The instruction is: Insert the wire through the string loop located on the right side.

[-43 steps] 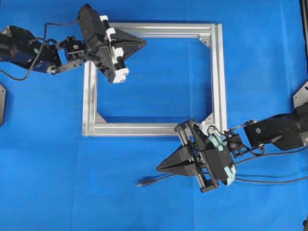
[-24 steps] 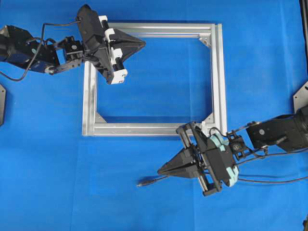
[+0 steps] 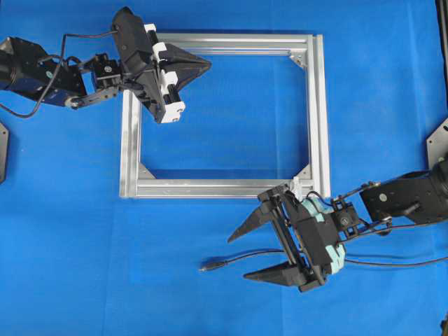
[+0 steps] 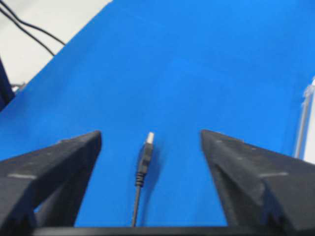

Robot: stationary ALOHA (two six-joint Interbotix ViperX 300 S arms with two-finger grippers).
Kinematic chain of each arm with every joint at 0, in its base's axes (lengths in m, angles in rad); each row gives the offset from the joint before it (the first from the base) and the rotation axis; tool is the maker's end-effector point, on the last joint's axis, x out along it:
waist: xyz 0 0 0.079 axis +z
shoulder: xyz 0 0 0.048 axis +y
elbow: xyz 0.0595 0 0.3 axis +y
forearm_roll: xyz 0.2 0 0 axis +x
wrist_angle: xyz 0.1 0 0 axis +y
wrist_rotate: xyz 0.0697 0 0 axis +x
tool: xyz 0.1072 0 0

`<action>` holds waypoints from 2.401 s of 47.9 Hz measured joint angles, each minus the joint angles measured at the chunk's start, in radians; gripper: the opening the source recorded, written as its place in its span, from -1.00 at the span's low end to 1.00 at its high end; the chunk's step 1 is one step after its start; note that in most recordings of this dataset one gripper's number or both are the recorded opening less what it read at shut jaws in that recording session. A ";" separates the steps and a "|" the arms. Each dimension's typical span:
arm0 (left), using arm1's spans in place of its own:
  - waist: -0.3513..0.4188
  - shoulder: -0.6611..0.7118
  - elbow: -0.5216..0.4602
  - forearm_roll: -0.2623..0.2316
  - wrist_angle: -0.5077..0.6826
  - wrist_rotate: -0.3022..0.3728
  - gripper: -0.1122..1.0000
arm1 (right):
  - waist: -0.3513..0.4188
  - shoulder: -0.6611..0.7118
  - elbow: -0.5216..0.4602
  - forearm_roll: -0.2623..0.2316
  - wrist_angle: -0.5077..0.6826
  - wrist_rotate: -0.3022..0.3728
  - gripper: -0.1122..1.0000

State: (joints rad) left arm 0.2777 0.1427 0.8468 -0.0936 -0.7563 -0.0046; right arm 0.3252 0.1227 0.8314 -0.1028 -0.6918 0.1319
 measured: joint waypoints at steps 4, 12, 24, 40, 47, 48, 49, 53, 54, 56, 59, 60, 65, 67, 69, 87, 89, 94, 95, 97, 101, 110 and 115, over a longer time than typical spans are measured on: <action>0.000 0.000 0.000 0.000 0.000 0.000 -0.80 | 0.005 0.002 0.000 0.011 0.008 0.000 0.59; 0.000 0.000 0.000 0.000 0.000 0.000 -0.80 | 0.014 0.028 -0.015 0.052 0.012 0.002 0.61; 0.000 0.000 -0.002 0.000 0.000 0.000 -0.80 | 0.052 0.146 -0.055 0.161 0.014 0.003 0.61; 0.003 0.002 0.000 0.000 0.018 0.002 -0.80 | 0.074 0.236 -0.083 0.235 0.014 0.005 0.59; 0.003 0.000 0.000 0.000 0.018 0.002 -0.80 | 0.074 0.236 -0.083 0.236 0.014 0.005 0.53; 0.003 0.000 0.000 0.000 0.018 0.002 -0.80 | 0.074 0.238 -0.083 0.238 0.014 0.005 0.50; 0.003 0.000 0.000 0.000 0.018 0.002 -0.80 | 0.074 0.236 -0.083 0.238 0.014 0.003 0.47; 0.003 0.000 -0.002 -0.002 0.018 0.002 -0.80 | 0.074 0.238 -0.083 0.238 0.017 0.000 0.21; 0.003 0.000 -0.002 -0.002 0.018 0.000 -0.80 | 0.074 0.236 -0.083 0.238 0.017 -0.003 0.11; 0.005 0.000 0.000 -0.002 0.018 0.002 -0.80 | 0.074 0.238 -0.083 0.236 0.018 -0.006 -0.09; 0.003 0.002 0.000 0.000 0.020 0.002 -0.80 | 0.074 0.236 -0.083 0.236 0.017 -0.006 -0.40; 0.003 0.000 0.000 0.000 0.018 0.002 -0.80 | 0.074 0.238 -0.083 0.236 0.017 -0.006 -0.48; 0.003 0.002 0.000 0.000 0.020 0.002 -0.80 | 0.074 0.238 -0.083 0.238 0.018 -0.008 -0.80; 0.003 0.000 0.000 0.000 0.020 0.002 -0.80 | 0.074 0.236 -0.083 0.236 0.018 -0.008 -0.86; 0.005 0.000 0.000 0.000 0.020 0.002 -0.80 | 0.074 0.238 -0.083 0.236 0.017 -0.008 -0.86; 0.003 0.000 -0.002 0.000 0.020 0.002 -0.80 | 0.074 0.236 -0.083 0.238 0.018 -0.008 -0.86; 0.003 0.000 0.000 0.000 0.020 0.002 -0.80 | 0.074 0.232 -0.083 0.236 0.021 -0.008 -0.86; 0.003 0.000 0.000 0.000 0.018 0.002 -0.80 | 0.074 0.198 -0.083 0.236 0.048 -0.009 -0.86; 0.003 0.000 0.000 0.000 0.020 0.002 -0.80 | 0.074 0.190 -0.084 0.238 0.052 -0.009 -0.86; 0.005 0.000 0.000 0.000 0.020 0.002 -0.80 | 0.074 0.172 -0.083 0.238 0.074 -0.011 -0.86; 0.003 0.000 0.000 0.002 0.020 0.002 -0.80 | 0.074 0.124 -0.084 0.238 0.124 -0.015 -0.86; 0.003 0.000 -0.002 0.002 0.020 0.002 -0.80 | 0.074 0.041 -0.094 0.236 0.210 -0.037 -0.86; 0.005 0.000 0.000 0.002 0.018 0.002 -0.80 | 0.074 0.038 -0.097 0.238 0.222 -0.040 -0.86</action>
State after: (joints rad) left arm 0.2823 0.1427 0.8468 -0.0920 -0.7378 -0.0031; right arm 0.3988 0.1611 0.7348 0.1350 -0.4694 0.0920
